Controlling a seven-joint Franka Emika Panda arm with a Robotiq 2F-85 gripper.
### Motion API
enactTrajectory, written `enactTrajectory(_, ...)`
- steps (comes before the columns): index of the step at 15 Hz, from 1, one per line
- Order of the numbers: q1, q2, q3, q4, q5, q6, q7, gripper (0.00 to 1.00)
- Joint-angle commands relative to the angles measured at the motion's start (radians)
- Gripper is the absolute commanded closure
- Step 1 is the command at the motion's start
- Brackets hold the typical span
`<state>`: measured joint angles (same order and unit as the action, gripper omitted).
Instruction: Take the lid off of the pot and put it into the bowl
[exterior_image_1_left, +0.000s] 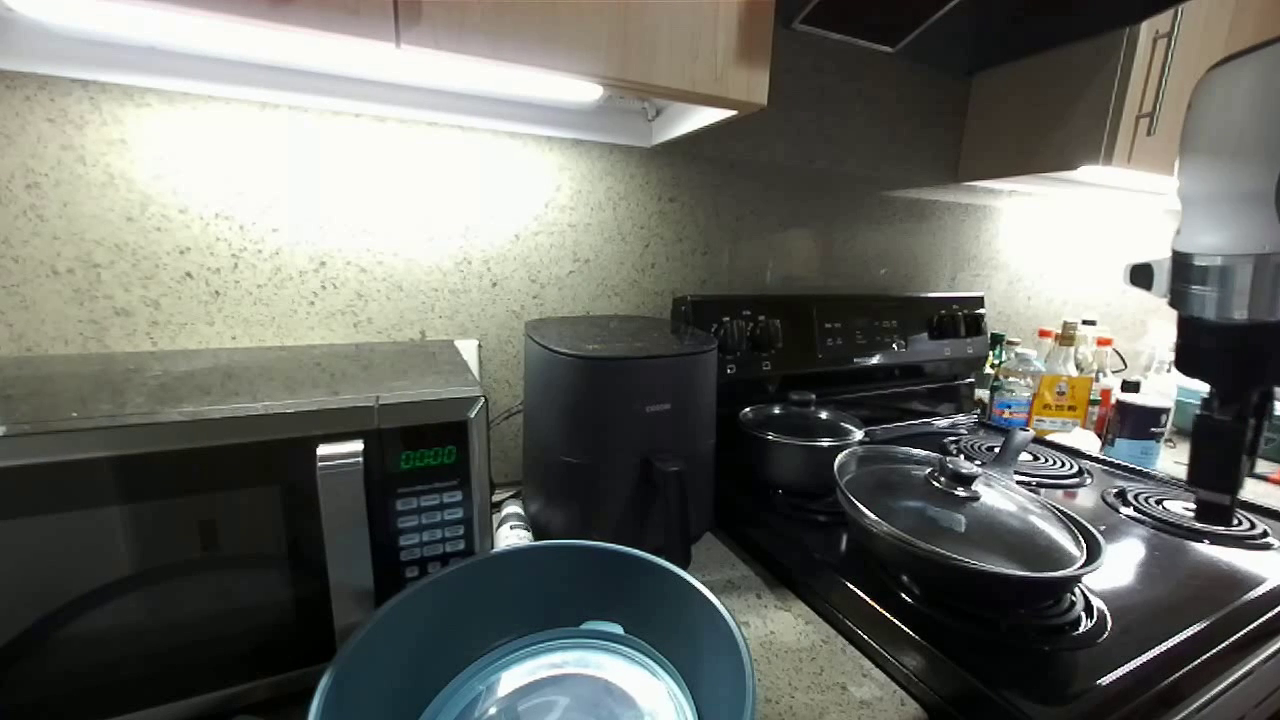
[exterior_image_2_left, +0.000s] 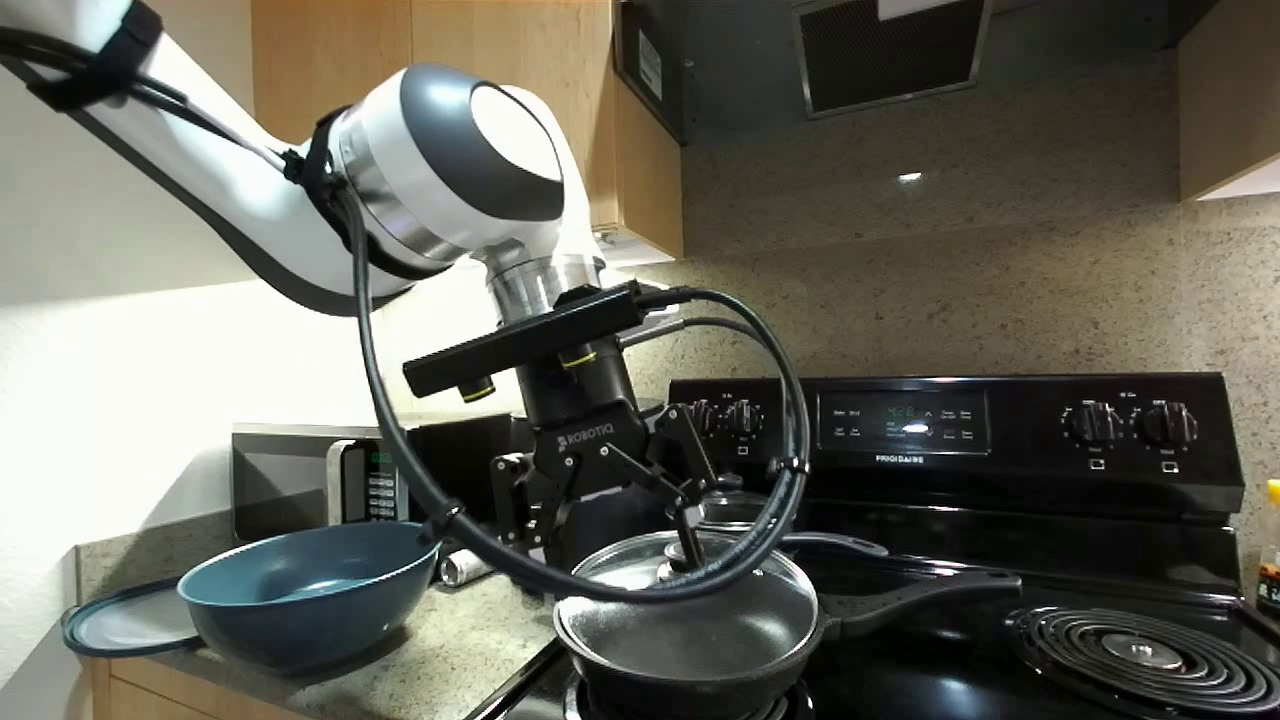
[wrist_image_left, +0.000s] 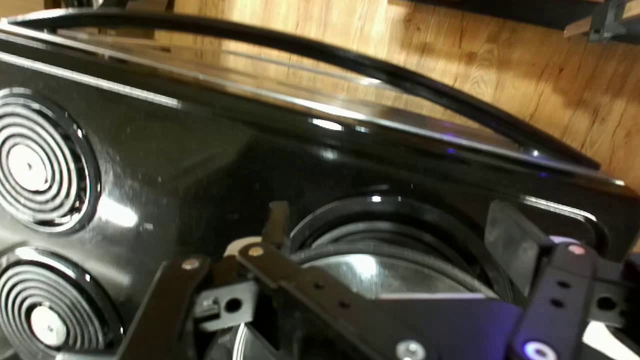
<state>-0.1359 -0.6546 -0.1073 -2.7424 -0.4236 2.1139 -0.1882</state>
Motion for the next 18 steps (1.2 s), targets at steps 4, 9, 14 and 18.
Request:
enactTrajectory(4,0.075,0.032,0.042,0.057,0.008,0.119,-0.006,0.00)
enactTrajectory(9,0.102,0.051,0.031,0.063,0.056,0.167,-0.001,0.00)
enactTrajectory(14,0.086,0.222,0.020,0.176,0.239,0.256,0.143,0.00)
enactTrajectory(18,0.060,0.240,0.037,0.186,0.230,0.306,0.189,0.00)
